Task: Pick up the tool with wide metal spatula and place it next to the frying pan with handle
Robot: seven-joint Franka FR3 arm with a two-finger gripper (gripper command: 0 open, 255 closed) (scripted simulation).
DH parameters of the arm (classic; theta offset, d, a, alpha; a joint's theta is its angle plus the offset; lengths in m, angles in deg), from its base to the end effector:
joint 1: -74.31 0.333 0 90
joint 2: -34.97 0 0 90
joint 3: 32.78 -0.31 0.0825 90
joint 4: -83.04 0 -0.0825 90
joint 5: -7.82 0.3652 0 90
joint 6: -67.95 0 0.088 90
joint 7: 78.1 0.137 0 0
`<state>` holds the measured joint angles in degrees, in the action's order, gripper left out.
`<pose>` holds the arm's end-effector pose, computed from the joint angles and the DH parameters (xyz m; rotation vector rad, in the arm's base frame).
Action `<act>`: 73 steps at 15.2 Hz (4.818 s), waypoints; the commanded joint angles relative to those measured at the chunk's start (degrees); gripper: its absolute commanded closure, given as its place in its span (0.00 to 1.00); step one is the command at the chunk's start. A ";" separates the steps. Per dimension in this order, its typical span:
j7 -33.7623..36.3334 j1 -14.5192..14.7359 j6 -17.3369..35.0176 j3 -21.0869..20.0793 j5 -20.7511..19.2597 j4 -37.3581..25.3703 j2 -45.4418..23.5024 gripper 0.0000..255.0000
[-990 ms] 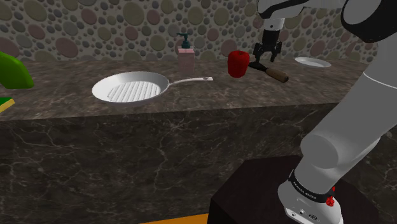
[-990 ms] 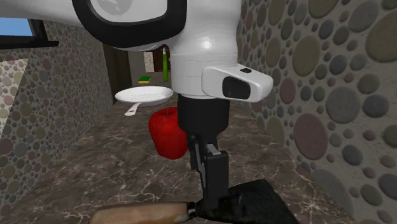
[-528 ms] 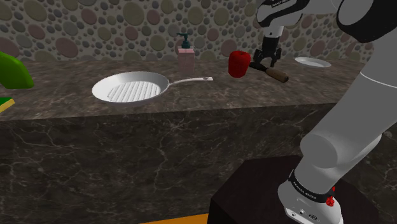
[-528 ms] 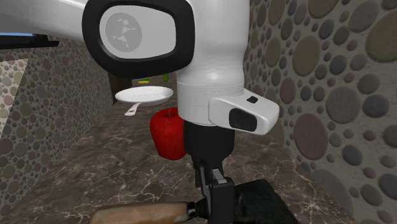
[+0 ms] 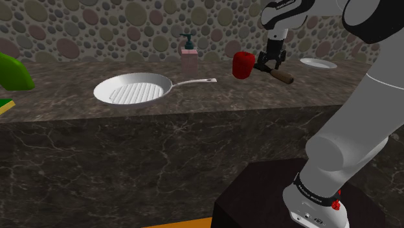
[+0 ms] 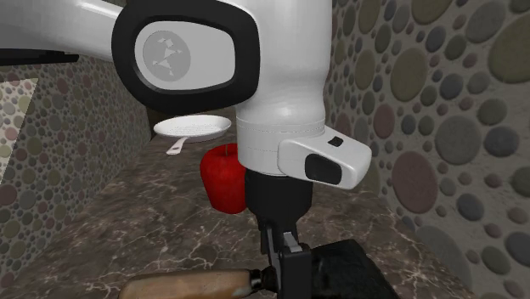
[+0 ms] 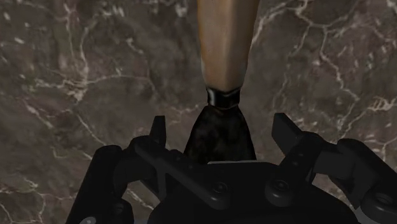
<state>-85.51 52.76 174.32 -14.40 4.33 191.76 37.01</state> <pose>0.4032 -0.3480 0.4816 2.9845 -0.8420 -0.0395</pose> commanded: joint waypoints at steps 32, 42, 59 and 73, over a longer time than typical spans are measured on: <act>-1.10 -0.02 -17.29 0.03 0.64 -18.81 -1.57 1.00; 9.04 4.49 -18.34 -5.52 -1.04 -11.33 6.68 1.00; 31.66 12.90 -17.74 -19.85 1.86 -0.93 15.35 1.00; 31.97 13.00 -6.96 -19.77 1.85 11.29 16.78 1.00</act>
<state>-53.49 65.59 174.99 -34.20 5.32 199.69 53.57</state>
